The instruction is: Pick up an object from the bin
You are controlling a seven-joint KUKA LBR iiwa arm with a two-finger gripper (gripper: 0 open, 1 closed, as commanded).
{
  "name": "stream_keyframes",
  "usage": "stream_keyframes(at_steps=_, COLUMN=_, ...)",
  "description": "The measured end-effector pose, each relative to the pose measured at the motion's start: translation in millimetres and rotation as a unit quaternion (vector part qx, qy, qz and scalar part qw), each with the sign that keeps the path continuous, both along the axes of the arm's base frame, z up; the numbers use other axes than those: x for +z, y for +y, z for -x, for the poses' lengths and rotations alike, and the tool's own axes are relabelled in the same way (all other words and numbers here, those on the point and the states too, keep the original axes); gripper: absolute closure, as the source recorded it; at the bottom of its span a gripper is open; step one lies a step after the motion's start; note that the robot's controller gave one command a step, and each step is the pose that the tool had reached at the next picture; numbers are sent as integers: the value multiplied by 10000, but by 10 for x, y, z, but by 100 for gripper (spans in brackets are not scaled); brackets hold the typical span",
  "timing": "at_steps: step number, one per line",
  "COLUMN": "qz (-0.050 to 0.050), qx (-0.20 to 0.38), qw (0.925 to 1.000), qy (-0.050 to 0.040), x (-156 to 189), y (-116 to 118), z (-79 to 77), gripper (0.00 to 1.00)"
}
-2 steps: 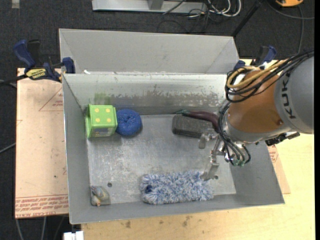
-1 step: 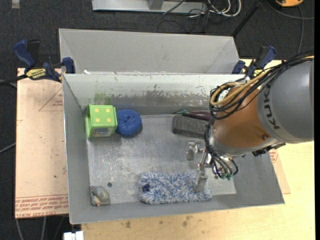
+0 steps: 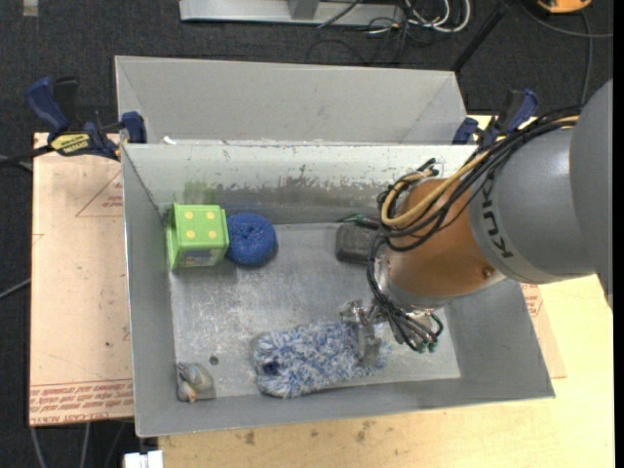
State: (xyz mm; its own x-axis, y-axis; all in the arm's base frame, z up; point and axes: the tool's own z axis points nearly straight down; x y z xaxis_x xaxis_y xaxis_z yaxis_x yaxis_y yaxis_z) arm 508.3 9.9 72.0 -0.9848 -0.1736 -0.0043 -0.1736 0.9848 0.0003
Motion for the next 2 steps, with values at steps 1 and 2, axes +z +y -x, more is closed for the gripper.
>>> stream_keyframes(at_steps=1, qz=0, qx=2, qw=10000, qy=0, x=0, y=0, z=0, gripper=100)
stream_keyframes(at_steps=2, qz=2, qx=180, qw=9998, qy=10, x=1340, y=-115, z=149, gripper=100)
